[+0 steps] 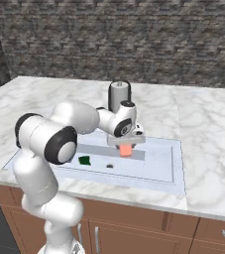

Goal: Pick up the bar soap and sponge from the sink, and place them back in the cabinet, and close the cabinet doors.

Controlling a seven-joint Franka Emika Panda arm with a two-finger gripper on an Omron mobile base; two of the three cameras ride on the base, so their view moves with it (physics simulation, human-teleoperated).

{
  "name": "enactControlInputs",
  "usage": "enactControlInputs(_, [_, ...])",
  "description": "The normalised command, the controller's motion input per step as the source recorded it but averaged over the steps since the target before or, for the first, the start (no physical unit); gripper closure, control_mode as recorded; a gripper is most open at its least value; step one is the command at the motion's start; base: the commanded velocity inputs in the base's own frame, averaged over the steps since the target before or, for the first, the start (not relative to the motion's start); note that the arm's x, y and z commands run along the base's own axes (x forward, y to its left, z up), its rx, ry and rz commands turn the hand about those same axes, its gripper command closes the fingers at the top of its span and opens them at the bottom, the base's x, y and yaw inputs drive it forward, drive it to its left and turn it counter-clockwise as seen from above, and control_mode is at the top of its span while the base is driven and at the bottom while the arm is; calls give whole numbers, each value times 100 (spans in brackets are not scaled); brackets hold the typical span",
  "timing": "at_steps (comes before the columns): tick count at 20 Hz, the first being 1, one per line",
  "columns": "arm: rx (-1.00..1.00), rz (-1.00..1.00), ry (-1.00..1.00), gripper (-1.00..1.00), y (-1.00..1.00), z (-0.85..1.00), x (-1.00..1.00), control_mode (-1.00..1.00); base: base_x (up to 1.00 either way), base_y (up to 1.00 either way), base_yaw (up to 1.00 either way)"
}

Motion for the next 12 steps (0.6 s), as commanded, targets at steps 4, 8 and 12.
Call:
enactControlInputs(4, [0,-1,-8,100,18,56,-37,-100,0,0,0])
enactControlInputs(8, [0,-1,-8,100,10,48,-41,-100,0,0,0])
enactControlInputs(12, [0,-3,-3,100,17,52,-36,-100,0,0,0])
